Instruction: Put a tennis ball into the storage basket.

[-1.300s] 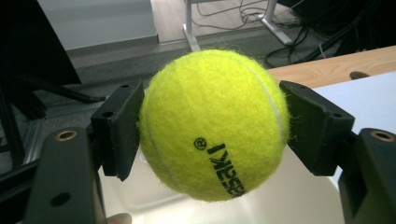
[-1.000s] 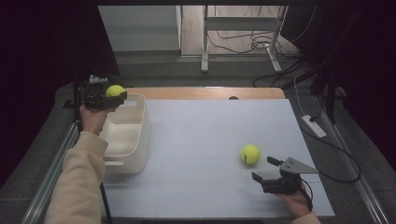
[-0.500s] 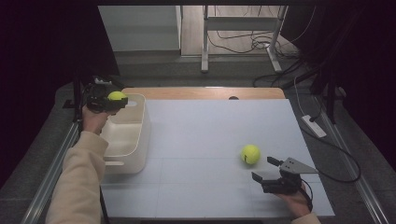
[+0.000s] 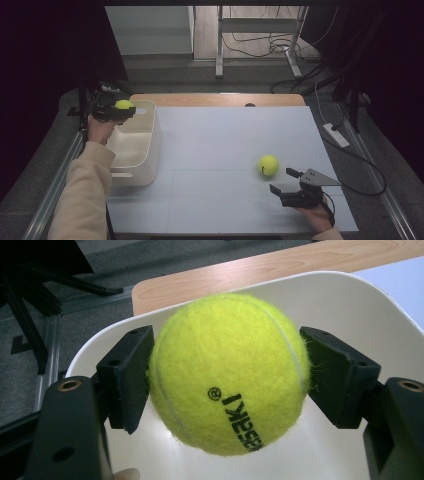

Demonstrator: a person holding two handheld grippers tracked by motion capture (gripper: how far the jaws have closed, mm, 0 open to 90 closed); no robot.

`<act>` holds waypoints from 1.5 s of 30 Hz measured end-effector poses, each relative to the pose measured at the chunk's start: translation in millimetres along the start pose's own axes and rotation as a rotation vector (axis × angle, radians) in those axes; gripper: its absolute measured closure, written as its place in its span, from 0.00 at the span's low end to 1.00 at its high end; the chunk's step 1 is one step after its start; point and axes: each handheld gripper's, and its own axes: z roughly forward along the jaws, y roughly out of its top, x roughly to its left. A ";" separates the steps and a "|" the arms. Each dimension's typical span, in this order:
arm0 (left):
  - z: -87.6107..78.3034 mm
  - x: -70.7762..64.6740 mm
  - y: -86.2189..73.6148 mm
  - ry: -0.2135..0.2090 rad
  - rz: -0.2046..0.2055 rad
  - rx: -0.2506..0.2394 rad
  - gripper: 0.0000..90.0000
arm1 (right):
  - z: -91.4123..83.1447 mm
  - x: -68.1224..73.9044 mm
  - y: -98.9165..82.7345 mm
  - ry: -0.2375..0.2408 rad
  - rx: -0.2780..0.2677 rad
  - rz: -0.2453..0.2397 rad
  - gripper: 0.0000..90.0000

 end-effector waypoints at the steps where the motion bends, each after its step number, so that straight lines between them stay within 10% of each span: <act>1: -0.1 0.1 0.0 0.000 0.000 0.000 0.30 | 0.0 0.1 0.0 0.000 0.000 -0.001 0.11; 15: -9.8 -1.1 2.0 0.015 -0.041 -0.066 0.19 | -0.3 0.2 0.1 0.000 -0.001 0.000 0.11; 27: -29.9 -5.3 -2.8 -0.146 -0.059 -0.162 0.10 | -0.4 0.1 0.4 0.000 -0.003 0.000 0.11; 45: -61.9 -46.8 -15.5 -0.318 0.047 -0.288 0.09 | 3.7 -2.3 2.9 0.002 -0.008 0.009 0.11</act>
